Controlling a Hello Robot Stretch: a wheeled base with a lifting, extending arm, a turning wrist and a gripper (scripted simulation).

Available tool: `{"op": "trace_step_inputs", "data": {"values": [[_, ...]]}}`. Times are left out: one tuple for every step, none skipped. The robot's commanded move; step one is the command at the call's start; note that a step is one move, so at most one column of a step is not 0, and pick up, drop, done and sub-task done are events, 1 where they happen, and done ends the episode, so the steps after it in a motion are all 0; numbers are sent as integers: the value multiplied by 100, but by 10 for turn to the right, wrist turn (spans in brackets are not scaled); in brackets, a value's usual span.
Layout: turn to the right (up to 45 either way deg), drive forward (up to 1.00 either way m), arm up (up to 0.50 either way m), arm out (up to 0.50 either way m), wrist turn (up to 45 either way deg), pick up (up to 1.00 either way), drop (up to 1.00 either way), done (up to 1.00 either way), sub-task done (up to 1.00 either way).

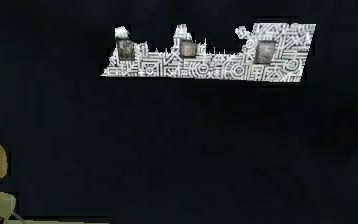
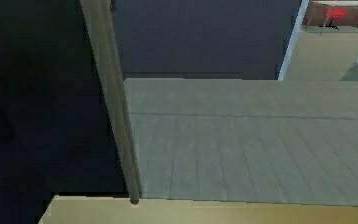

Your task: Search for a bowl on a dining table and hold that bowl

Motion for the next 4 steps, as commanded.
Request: {"op": "trace_step_inputs", "data": {"values": [[-60,0,0,0,0,0,0,0,0],[0,25,0,0,0,0,0,0,0],[-450,0,0,0,0,0,0,0,0],[0,55,0,0,0,0,0,0,0]]}}
